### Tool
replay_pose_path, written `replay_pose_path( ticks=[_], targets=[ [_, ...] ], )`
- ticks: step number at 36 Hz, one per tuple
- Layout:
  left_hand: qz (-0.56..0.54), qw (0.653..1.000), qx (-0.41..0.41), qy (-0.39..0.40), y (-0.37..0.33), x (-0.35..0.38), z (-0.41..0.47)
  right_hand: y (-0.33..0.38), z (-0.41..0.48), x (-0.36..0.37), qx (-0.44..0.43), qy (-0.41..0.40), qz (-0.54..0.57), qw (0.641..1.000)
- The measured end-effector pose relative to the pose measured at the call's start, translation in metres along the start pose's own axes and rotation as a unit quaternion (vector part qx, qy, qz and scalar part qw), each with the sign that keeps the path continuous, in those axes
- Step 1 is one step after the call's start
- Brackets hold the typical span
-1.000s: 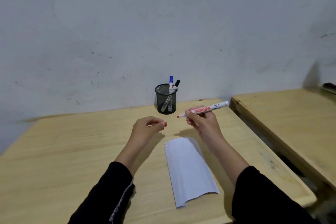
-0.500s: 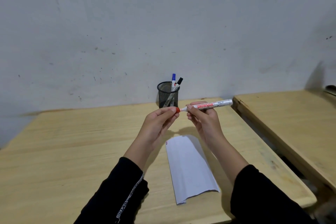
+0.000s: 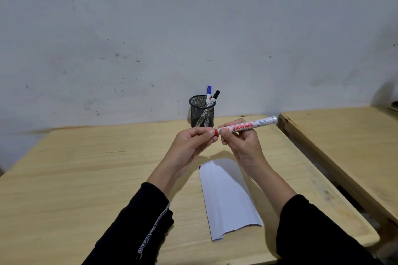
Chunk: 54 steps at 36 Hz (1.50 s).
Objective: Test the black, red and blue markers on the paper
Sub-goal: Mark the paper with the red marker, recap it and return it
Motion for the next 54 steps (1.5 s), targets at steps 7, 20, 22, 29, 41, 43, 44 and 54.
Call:
replay_pose_path(
  ticks=[7,20,22,29,41,43,44,54],
  targets=[
    [0.039,0.999,0.018,0.002,-0.011,-0.002,0.006,0.005,0.004,-0.001,0.033,0.014,0.024,0.999],
    [-0.010,0.986,0.121,-0.114,-0.069,-0.016,0.031,0.023,0.026,-0.017,-0.023,-0.013,-0.198,0.980],
    [0.035,0.982,0.148,-0.113,-0.076,-0.010,0.035,0.017,0.030,-0.008,-0.006,0.023,-0.255,0.967],
    [0.205,0.946,0.226,-0.108,-0.101,0.008,0.054,0.016,0.056,0.032,-0.034,0.140,-0.427,0.893],
    [0.410,0.891,0.162,-0.109,-0.056,-0.058,0.112,0.007,0.134,0.040,-0.070,0.005,-0.382,0.922],
    [0.434,0.886,0.122,-0.105,-0.032,-0.068,0.124,0.001,0.142,0.045,-0.073,0.000,-0.363,0.929],
    [0.438,0.886,0.111,-0.106,-0.023,-0.070,0.129,-0.003,0.145,0.048,-0.073,0.003,-0.360,0.930],
    [0.347,0.926,0.121,-0.083,0.015,-0.051,0.164,-0.052,0.167,0.068,-0.053,0.088,-0.515,0.851]
  ],
)
Point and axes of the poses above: each hand's wrist, its own z-axis towards the middle knuckle, its own x-axis out of the palm, y = z × x, the point moved 7 cm from there along z, towards the middle knuckle, and after that the axes turned 7 degrees about -y, right-handed, at the moved point
